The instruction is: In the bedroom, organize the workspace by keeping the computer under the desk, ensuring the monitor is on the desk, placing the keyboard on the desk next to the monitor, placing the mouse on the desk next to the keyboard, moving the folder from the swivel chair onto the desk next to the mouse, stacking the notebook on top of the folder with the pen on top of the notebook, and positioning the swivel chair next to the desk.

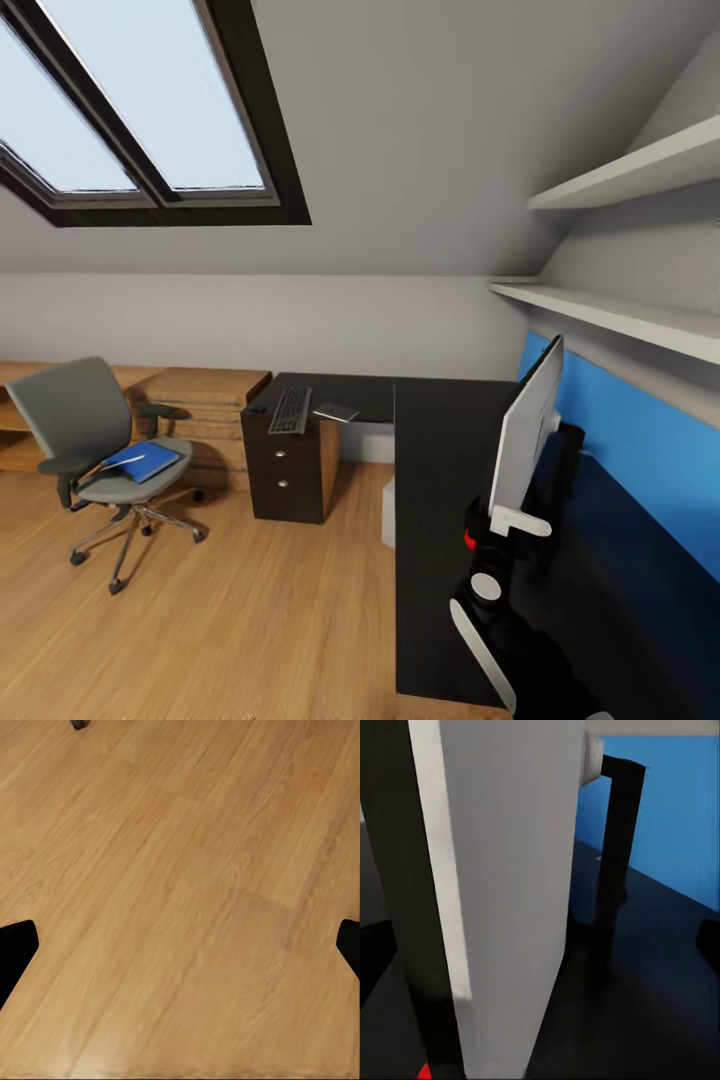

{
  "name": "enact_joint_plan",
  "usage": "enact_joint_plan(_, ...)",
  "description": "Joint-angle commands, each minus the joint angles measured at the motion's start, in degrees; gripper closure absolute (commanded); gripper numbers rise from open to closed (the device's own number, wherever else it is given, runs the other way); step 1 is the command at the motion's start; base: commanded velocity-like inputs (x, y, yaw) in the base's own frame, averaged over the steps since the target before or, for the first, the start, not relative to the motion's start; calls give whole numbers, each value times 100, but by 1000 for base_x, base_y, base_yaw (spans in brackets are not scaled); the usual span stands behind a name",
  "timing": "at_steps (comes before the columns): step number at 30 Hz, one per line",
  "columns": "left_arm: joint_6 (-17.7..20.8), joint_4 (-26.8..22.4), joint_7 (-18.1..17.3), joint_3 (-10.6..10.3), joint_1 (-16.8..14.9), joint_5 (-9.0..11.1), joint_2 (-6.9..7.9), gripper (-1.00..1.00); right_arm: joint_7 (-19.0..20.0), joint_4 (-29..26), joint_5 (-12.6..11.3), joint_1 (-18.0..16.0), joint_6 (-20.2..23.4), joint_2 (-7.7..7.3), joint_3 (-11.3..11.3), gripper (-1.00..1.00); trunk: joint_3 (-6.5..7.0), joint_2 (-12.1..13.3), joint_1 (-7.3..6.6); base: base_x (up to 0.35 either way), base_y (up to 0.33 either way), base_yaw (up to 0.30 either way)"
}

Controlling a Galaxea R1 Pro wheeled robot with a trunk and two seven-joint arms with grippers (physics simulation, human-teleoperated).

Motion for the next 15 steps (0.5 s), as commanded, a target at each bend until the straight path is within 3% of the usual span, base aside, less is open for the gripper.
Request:
enact_joint_plan(1, -33, -10, 35, -43, -3, 61, 9, -100, -34, 1, -51, -6, -16, -8, 27, -100, -6, -5, -2, -230, 0, 0)
enact_joint_plan(10, -33, -10, 25, -46, -3, 61, -2, -100, -31, 70, -51, -8, -16, -3, 34, -100, -6, -5, -2, -36, -4, 0)
enact_joint_plan(15, -27, -10, 6, -51, -3, 61, -2, -100, -31, 70, -51, -7, -23, 0, 36, -100, -6, -5, -2, -168, -174, 0)
